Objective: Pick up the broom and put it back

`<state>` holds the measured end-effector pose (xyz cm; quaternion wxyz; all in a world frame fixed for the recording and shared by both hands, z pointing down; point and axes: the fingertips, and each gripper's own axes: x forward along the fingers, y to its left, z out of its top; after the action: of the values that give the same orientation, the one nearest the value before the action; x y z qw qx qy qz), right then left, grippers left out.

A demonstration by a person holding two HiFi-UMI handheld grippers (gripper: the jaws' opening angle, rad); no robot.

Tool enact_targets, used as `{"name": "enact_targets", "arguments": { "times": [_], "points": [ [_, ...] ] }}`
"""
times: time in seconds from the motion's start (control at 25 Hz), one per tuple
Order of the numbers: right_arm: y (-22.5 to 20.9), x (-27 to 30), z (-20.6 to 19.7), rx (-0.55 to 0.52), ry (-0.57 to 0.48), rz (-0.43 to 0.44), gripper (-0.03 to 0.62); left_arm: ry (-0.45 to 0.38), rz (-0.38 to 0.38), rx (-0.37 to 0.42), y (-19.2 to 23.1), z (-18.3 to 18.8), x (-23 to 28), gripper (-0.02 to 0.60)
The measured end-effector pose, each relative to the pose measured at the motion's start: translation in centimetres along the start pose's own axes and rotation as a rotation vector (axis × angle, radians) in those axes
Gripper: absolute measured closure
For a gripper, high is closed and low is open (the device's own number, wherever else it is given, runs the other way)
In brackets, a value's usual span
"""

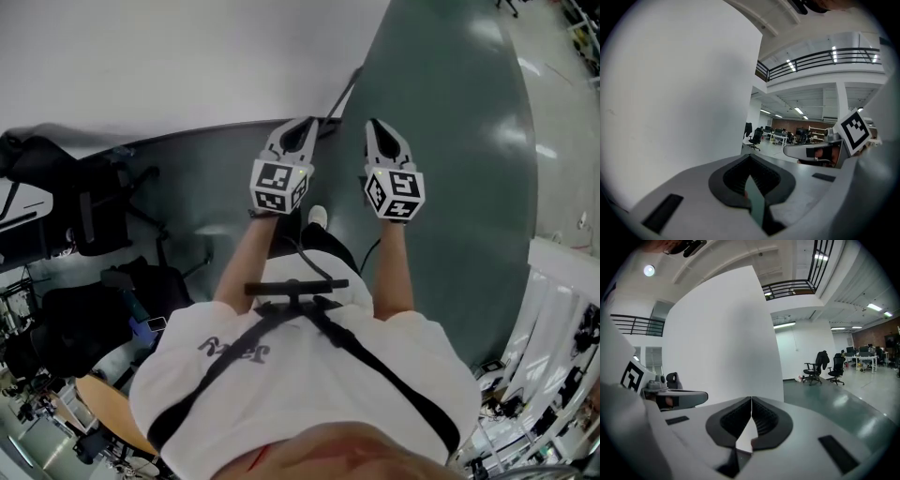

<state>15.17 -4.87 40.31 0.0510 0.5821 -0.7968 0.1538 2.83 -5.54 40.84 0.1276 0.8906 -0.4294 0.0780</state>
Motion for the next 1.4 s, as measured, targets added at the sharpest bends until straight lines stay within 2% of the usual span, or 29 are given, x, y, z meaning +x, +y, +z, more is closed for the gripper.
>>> {"name": "enact_targets", "arguments": {
  "times": [0.48, 0.72, 0.96, 1.08, 1.28, 1.4],
  "points": [
    [-3.5, 3.2, -7.7, 0.044, 0.139, -0.046, 0.588, 0.075, -0.093, -0.014, 0.1, -4.6, 5.8, 0.569],
    [-5.1, 5.9, -11.1, 0.087, 0.208, -0.069, 0.588, 0.109, -0.104, -0.024, 1.3, -6.0, 8.2, 0.569],
    [-7.3, 9.7, -15.3, 0.136, 0.258, -0.092, 0.586, 0.148, -0.099, -0.035, 3.6, -9.0, 11.2, 0.569],
    [-7.2, 10.4, -15.9, 0.144, 0.277, -0.082, 0.561, 0.161, -0.094, -0.036, 3.8, -9.1, 11.2, 0.569],
    [-9.0, 14.2, -20.2, 0.182, 0.325, -0.081, 0.528, 0.191, -0.092, -0.039, 5.2, -12.1, 13.5, 0.569],
    [-9.8, 16.8, -22.9, 0.206, 0.348, -0.082, 0.483, 0.213, -0.086, -0.049, 6.5, -14.0, 14.7, 0.569]
  ]
}}
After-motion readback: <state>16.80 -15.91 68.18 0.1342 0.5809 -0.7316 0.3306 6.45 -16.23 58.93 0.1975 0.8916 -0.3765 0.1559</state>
